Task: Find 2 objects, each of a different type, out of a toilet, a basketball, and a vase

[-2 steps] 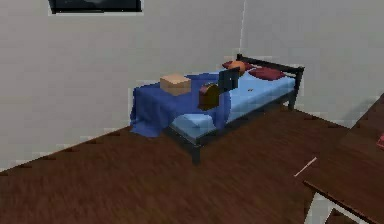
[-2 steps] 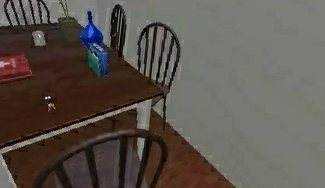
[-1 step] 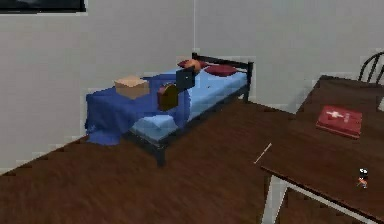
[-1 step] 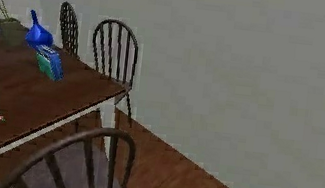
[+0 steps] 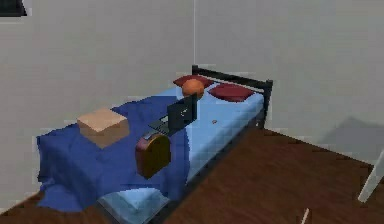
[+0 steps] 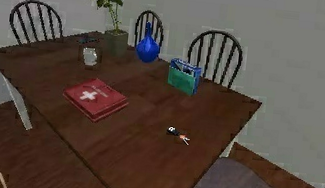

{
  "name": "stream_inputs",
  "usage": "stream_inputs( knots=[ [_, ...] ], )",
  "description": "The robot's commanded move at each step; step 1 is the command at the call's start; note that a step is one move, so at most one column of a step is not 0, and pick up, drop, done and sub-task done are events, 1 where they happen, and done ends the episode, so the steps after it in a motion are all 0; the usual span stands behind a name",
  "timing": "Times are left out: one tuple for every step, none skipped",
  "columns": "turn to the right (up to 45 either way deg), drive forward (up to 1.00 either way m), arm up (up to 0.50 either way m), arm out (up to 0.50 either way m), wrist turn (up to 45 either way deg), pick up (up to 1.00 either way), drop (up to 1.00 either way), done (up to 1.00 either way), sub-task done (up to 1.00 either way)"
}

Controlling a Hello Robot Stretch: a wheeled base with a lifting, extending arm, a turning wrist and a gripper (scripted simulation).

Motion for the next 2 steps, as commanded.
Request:
stream_inputs(
  knots=[
    [15.0, 0.0, 0.0, 0.0, 0.0, 0.0, 0.0, 0.0, 0.0],
    [0.0, 0.85, 0.0, 0.0, 0.0, 0.0, 0.0, 0.0, 0.0]
  ],
)
